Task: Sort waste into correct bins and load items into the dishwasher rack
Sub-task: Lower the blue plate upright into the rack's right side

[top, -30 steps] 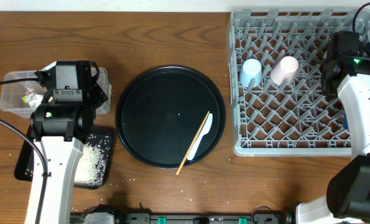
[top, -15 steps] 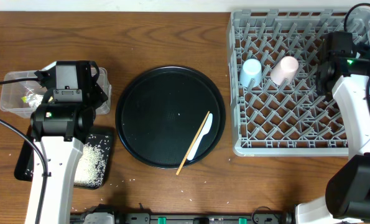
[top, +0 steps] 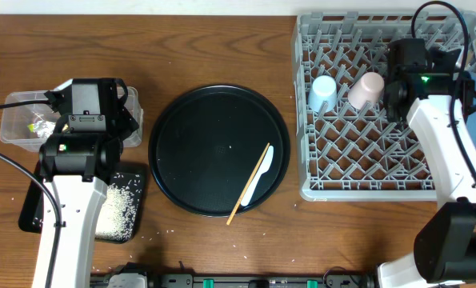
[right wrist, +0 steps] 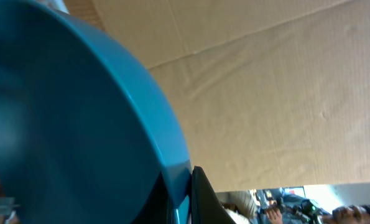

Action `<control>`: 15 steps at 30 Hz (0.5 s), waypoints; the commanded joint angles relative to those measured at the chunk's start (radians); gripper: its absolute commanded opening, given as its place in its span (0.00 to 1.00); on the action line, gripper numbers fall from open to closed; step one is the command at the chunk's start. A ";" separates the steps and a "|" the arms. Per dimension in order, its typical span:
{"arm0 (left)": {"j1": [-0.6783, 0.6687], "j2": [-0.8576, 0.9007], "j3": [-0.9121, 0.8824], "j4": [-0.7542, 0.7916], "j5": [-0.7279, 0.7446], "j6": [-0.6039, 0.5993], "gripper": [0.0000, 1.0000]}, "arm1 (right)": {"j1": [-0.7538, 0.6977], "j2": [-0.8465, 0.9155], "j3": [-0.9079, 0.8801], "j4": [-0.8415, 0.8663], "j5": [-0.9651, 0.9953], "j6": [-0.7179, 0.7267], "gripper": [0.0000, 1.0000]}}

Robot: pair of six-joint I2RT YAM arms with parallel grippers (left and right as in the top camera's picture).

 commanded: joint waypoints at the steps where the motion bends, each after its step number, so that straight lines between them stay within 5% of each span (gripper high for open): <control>1: 0.004 0.000 0.001 -0.003 -0.006 -0.016 0.98 | 0.045 0.030 -0.008 0.010 -0.132 0.041 0.01; 15: 0.004 0.000 0.001 -0.003 -0.006 -0.016 0.98 | 0.155 0.053 -0.008 0.059 -0.337 0.138 0.01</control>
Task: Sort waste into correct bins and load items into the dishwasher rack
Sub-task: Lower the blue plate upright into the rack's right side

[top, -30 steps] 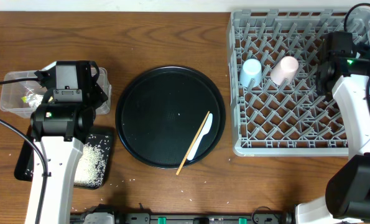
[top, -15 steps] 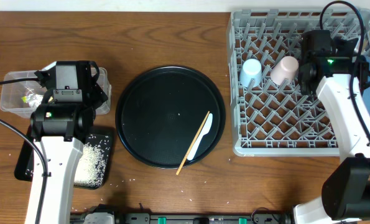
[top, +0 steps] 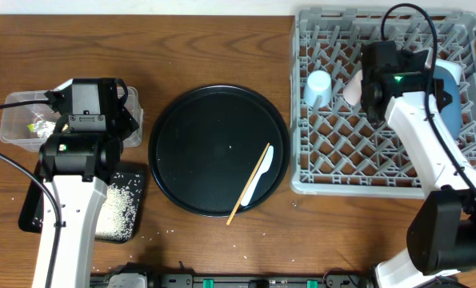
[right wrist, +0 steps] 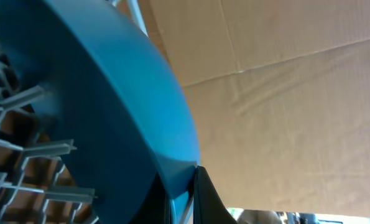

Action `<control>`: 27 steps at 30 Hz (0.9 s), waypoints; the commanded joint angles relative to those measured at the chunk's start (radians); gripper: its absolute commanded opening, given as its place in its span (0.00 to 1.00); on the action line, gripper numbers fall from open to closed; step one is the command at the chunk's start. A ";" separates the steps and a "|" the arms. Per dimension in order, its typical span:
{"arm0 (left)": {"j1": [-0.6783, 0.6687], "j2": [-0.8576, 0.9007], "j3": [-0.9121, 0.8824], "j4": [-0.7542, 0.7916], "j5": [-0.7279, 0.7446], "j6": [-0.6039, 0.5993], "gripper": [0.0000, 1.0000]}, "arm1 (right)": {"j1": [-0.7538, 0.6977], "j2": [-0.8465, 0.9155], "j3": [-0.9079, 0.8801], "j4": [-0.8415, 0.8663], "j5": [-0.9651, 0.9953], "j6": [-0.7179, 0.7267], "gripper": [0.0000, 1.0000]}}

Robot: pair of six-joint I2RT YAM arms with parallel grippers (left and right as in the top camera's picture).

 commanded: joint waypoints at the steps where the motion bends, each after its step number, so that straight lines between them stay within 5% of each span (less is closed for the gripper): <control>1: 0.004 0.000 0.001 -0.003 -0.006 -0.016 0.98 | 0.059 -0.001 0.003 0.029 -0.207 0.086 0.01; 13: 0.004 0.000 0.001 -0.003 -0.006 -0.016 0.98 | 0.086 -0.018 0.004 0.030 -0.132 0.088 0.01; 27: 0.004 0.000 0.001 -0.003 -0.006 -0.016 0.98 | 0.094 -0.035 0.005 0.251 0.064 -0.386 0.01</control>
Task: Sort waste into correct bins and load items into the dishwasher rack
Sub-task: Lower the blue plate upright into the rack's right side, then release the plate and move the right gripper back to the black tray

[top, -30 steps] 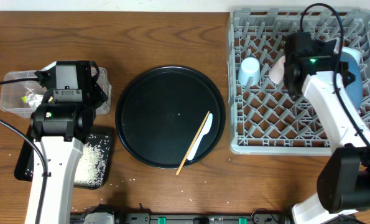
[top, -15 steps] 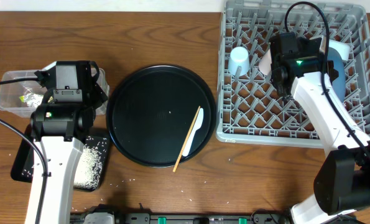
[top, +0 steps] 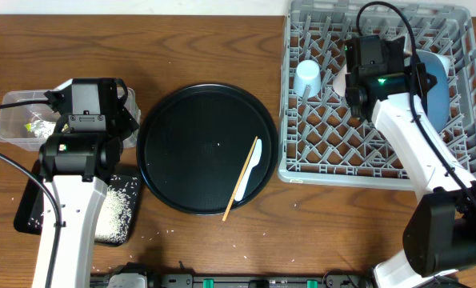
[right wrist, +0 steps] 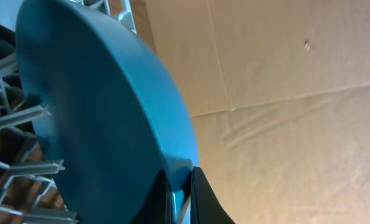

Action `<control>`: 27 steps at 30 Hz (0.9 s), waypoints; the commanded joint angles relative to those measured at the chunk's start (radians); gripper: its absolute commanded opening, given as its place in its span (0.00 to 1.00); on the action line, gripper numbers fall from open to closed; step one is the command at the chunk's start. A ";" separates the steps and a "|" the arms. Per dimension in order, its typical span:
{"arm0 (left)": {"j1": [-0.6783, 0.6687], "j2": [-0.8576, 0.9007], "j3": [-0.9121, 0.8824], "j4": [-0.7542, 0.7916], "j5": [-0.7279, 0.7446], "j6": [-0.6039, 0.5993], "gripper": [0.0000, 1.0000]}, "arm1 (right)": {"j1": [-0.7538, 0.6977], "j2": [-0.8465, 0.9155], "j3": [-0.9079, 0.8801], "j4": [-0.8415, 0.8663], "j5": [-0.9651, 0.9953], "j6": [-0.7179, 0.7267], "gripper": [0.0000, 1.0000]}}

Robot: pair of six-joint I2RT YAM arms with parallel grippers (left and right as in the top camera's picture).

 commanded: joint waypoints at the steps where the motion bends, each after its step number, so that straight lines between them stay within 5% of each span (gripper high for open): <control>1: 0.004 0.000 0.001 -0.003 -0.006 -0.016 0.98 | 0.033 -0.035 0.008 0.049 0.021 -0.130 0.01; 10: 0.004 0.000 0.001 -0.003 -0.006 -0.016 0.98 | 0.118 -0.035 0.008 0.061 0.058 -0.261 0.01; 19: 0.004 0.000 0.001 -0.003 -0.006 -0.016 0.98 | 0.206 -0.034 0.008 -0.198 0.006 -0.007 0.01; 27: 0.004 0.000 0.001 -0.003 -0.006 -0.016 0.98 | 0.229 -0.034 0.008 -0.282 -0.375 0.161 0.01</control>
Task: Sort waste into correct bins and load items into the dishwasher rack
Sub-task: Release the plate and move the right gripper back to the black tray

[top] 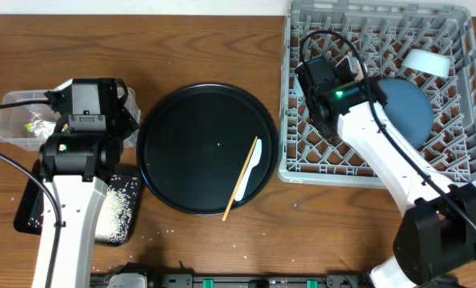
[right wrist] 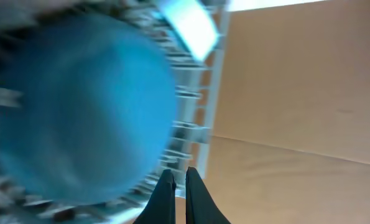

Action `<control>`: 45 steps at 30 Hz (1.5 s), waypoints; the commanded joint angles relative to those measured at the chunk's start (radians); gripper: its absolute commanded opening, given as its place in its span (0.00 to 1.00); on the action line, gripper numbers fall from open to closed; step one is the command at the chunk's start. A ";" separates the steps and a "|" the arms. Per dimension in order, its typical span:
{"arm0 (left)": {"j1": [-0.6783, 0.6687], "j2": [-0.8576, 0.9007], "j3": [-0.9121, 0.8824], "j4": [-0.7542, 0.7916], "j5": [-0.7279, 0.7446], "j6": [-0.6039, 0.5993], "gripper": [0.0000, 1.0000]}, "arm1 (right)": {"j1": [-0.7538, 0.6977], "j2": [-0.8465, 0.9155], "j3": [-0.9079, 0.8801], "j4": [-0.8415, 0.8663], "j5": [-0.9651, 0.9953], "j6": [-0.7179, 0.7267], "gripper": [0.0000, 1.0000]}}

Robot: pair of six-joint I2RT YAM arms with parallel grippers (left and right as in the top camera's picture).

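Observation:
The blue plate (top: 406, 108) (right wrist: 79, 106) rests tilted among the tines at the right of the grey dishwasher rack (top: 302, 172). My right gripper (right wrist: 177, 179) has nothing in it; its fingers are almost together, off the plate's rim, and the view is blurred. The right arm (top: 358, 132) crosses the rack's left part and hides what lies beneath it. A pale cup-like item (top: 426, 62) lies at the rack's back right. My left gripper (top: 90, 108) hangs over the clear bin (top: 18, 120), fingers hidden.
A round black tray (top: 198, 144) in the middle holds a white plastic knife (top: 254, 166) and a wooden stick (top: 239, 192). A black tray with spilled rice (top: 119, 206) sits at front left. Rice grains lie scattered on the table nearby.
My right gripper was shut on the rim of the plate, which stood on edge in the rack. Now the plate lies tilted in the rack and the gripper is off it, further left.
My right gripper held the blue plate at the rack's right edge, then on edge among the tines. Meanwhile the rack and the black tray shifted left. The two cups then seen in the rack are now hidden. The left arm never moved.

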 commanded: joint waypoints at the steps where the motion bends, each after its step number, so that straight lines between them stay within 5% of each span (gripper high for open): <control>1: 0.004 0.000 0.001 -0.003 -0.006 -0.016 0.98 | 0.016 -0.031 0.007 0.006 -0.200 0.116 0.01; 6: 0.004 0.000 0.001 -0.003 -0.006 -0.016 0.98 | 0.015 -0.046 0.018 -0.001 -0.306 0.208 0.01; 14: 0.004 0.000 0.001 -0.003 -0.006 -0.016 0.98 | 0.017 -0.125 0.062 0.023 -1.050 0.220 0.15; 20: 0.004 0.000 0.001 -0.003 -0.006 -0.016 0.98 | 0.073 -0.142 0.061 0.103 -1.301 0.464 0.13; 28: 0.004 0.000 0.001 -0.003 -0.006 -0.016 0.98 | 0.287 -0.133 0.060 0.143 -1.220 0.592 0.01; 35: 0.004 0.000 0.001 -0.003 -0.006 -0.016 0.98 | 0.449 -0.075 0.060 0.167 -1.023 0.814 0.01; 45: 0.004 0.000 0.001 -0.003 -0.006 -0.016 0.98 | 0.502 -0.002 0.060 0.256 -0.951 0.821 0.01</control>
